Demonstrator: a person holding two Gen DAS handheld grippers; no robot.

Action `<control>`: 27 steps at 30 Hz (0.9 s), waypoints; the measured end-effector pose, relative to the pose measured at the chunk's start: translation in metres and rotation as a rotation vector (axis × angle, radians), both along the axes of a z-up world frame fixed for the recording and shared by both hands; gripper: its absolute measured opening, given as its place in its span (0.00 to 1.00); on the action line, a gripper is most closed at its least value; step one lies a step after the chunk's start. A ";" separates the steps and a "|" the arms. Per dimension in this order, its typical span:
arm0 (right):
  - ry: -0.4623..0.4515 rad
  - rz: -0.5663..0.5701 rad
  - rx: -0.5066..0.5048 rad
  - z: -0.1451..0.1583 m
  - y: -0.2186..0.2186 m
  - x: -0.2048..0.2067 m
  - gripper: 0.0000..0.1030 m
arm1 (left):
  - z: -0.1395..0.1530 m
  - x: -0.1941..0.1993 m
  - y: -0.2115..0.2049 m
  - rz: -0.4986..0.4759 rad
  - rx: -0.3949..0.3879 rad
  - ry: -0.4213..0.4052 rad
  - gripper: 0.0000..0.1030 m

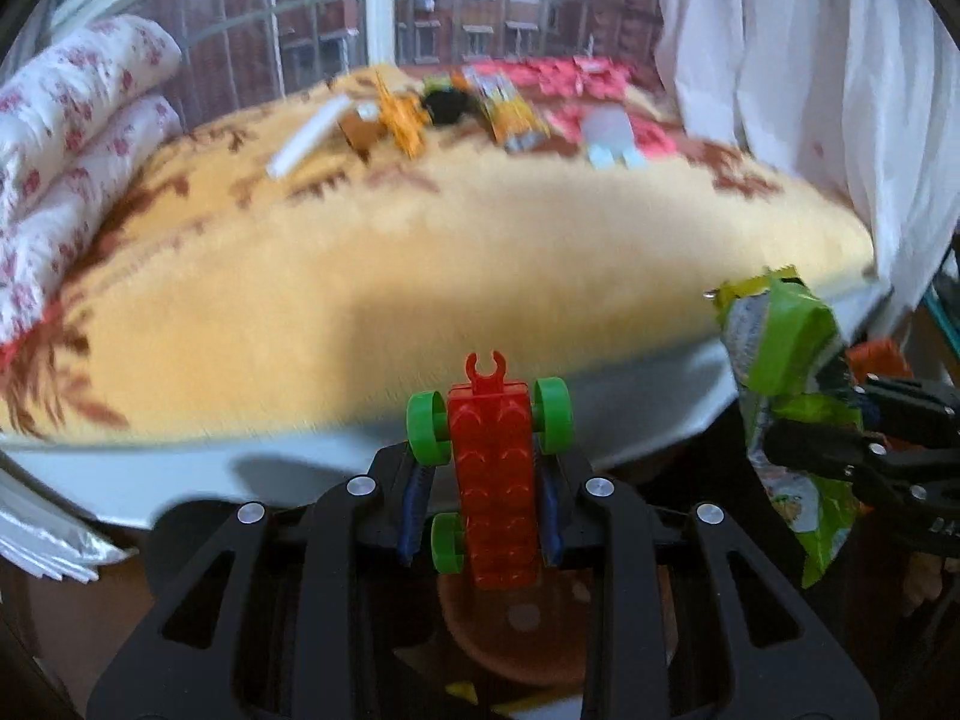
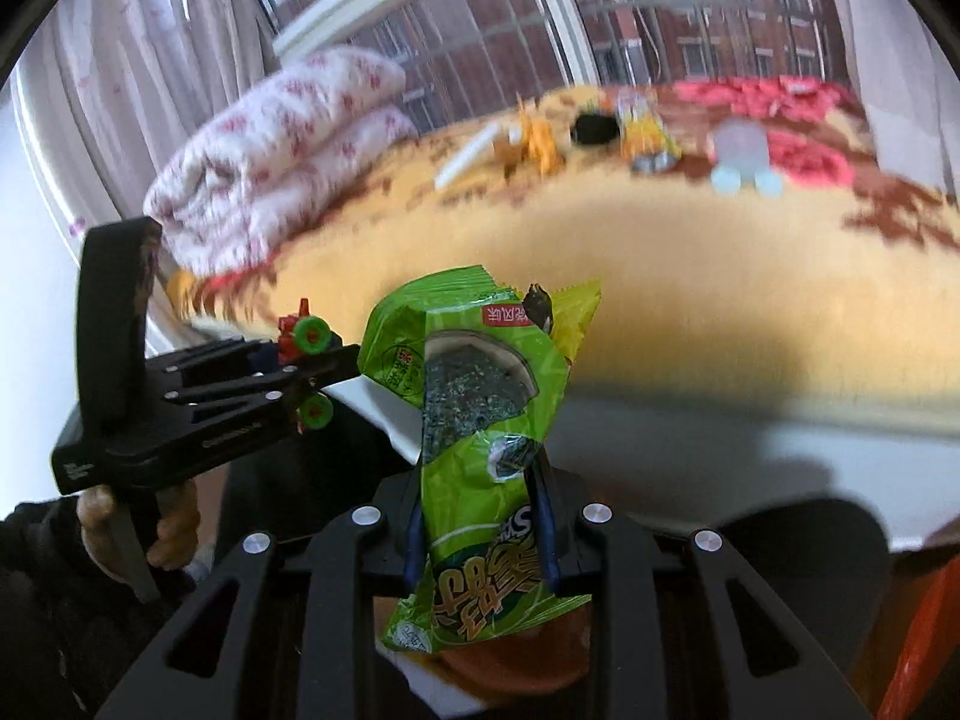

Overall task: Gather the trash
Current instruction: 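Lower both tools over the orange bucket and open them to drop items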

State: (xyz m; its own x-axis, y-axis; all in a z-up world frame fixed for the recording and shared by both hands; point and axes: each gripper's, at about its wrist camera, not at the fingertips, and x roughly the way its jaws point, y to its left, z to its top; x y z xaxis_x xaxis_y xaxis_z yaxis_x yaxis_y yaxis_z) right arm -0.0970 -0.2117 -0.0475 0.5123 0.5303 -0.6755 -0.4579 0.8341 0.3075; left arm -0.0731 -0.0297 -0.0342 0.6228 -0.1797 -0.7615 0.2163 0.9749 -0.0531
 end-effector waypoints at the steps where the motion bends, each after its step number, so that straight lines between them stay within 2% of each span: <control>1: 0.028 0.005 -0.013 -0.009 0.001 -0.002 0.27 | -0.008 -0.003 -0.002 -0.005 0.003 0.024 0.28; 10: 0.129 0.027 -0.063 -0.044 0.005 -0.009 0.27 | -0.061 -0.007 -0.009 -0.038 0.012 0.186 0.28; 13: 0.179 0.025 -0.069 -0.057 0.007 -0.004 0.34 | -0.076 -0.007 -0.012 -0.065 0.017 0.238 0.30; 14: 0.197 0.027 -0.082 -0.062 0.009 0.000 0.51 | -0.081 -0.005 -0.013 -0.063 0.029 0.260 0.44; 15: 0.201 0.019 -0.090 -0.064 0.008 0.001 0.62 | -0.086 -0.004 -0.013 -0.057 0.041 0.280 0.64; 16: 0.201 0.002 -0.094 -0.067 0.007 0.002 0.62 | -0.091 -0.003 -0.012 -0.050 0.047 0.296 0.68; 27: 0.234 -0.046 -0.071 -0.076 -0.009 0.012 0.62 | -0.104 0.009 -0.006 -0.033 0.033 0.345 0.68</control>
